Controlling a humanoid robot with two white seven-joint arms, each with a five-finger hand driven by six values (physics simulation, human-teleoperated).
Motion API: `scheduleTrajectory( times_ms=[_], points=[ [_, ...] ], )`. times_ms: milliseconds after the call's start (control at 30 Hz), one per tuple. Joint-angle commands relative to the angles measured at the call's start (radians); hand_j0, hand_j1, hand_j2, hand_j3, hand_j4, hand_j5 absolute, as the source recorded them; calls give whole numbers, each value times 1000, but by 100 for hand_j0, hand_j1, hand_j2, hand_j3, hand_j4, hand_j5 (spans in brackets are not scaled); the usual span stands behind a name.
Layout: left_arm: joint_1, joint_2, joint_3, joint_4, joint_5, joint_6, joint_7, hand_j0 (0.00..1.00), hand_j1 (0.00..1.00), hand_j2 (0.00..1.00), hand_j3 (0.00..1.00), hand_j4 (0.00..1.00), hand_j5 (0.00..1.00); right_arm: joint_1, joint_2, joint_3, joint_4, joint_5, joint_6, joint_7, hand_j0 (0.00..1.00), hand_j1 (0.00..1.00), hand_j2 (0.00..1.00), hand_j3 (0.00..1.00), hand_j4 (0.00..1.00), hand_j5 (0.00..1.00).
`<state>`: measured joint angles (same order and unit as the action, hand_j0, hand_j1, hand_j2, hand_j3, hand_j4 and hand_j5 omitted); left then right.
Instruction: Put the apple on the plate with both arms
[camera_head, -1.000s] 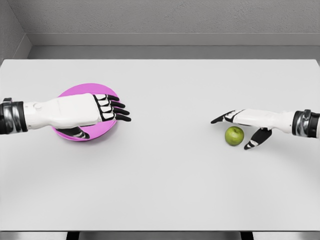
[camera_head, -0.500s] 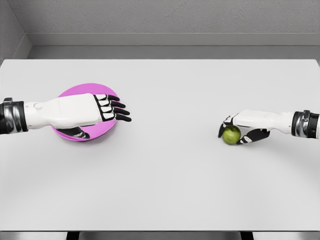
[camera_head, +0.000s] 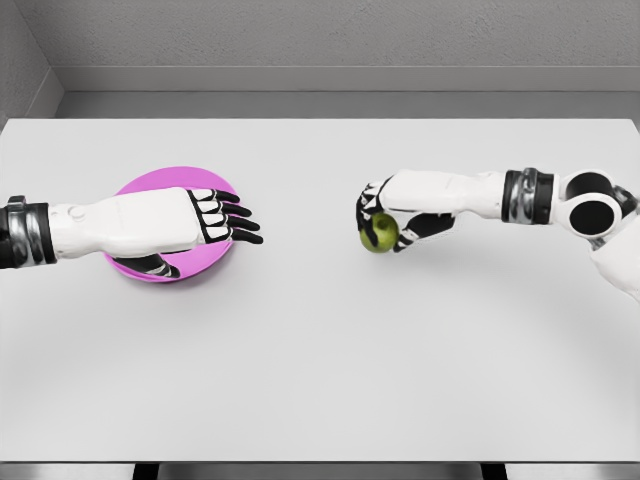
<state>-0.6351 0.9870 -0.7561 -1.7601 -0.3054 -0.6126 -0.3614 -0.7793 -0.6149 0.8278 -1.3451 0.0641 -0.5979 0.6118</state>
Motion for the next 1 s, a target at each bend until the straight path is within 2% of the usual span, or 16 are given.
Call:
scheduleTrajectory(
  times_ms=[0, 100, 133, 200, 267, 400, 467, 500, 567, 600, 633, 700, 800, 900, 967],
  points=[
    [0, 1, 1, 1, 6, 2, -1, 100, 100, 100, 100, 100, 100, 0, 60, 30, 0, -7, 3, -1, 24, 24, 24, 24, 24, 24],
    [0, 1, 0, 1, 6, 2, 1, 100, 100, 100, 100, 100, 100, -2, 96, 42, 6, -6, 12, -1, 25, 25, 25, 25, 25, 25],
    [0, 1, 1, 1, 6, 2, 1, 100, 100, 100, 100, 100, 100, -5, 99, 42, 8, -6, 13, -1, 29, 29, 29, 29, 29, 29],
    [0, 1, 1, 1, 6, 2, -1, 100, 100, 100, 100, 100, 100, -5, 104, 42, 14, -3, 13, -1, 55, 55, 55, 55, 55, 55],
    [0, 1, 0, -1, 6, 2, 1, 100, 100, 100, 100, 100, 100, -5, 112, 40, 15, 5, 13, -1, 100, 100, 100, 100, 100, 100],
    [0, 1, 1, -1, 6, 2, -1, 100, 100, 100, 100, 100, 100, 0, 99, -47, 86, 10, -13, -1, 100, 100, 100, 100, 100, 100],
    [0, 1, 1, 1, 6, 2, -1, 100, 100, 100, 100, 100, 100, 11, 58, -124, 104, 8, -13, -1, 100, 100, 100, 100, 100, 100],
    [0, 1, 0, 1, 6, 2, -1, 100, 100, 100, 100, 100, 100, 38, 15, -199, 126, 8, -13, -1, 100, 100, 100, 100, 100, 100],
    [-5, -14, 0, 1, 5, 2, -5, 100, 100, 100, 100, 100, 100, 77, 1, -332, 211, 6, -13, -1, 100, 100, 100, 100, 100, 100],
    [-29, -45, -28, 2, 3, 2, -47, 100, 100, 100, 100, 100, 100, 89, -3, -383, 245, 6, -13, -1, 100, 100, 100, 100, 100, 100],
    [-58, -93, -67, 2, 2, 2, -88, 100, 100, 100, 100, 100, 100, 91, -5, -391, 250, 8, -13, -1, 100, 100, 100, 100, 100, 100],
    [-101, -171, -120, 1, 3, 2, -102, 100, 100, 100, 100, 100, 100, 91, -5, -407, 248, 8, -13, -1, 100, 100, 100, 100, 100, 100],
    [-127, -301, -129, 8, 9, 2, -102, 100, 100, 100, 100, 100, 100, 83, -39, -411, 247, 6, -13, -1, 100, 100, 100, 100, 100, 100],
    [-164, -350, -189, 36, 2, 2, -102, 100, 100, 100, 100, 100, 100, 86, -40, -411, 241, 8, -13, -1, 100, 100, 100, 100, 100, 100],
    [-176, -361, -200, 39, 0, 2, -102, 100, 100, 100, 100, 100, 100, 89, -55, -411, 239, 8, -13, -1, 100, 100, 100, 100, 100, 100]
  ],
)
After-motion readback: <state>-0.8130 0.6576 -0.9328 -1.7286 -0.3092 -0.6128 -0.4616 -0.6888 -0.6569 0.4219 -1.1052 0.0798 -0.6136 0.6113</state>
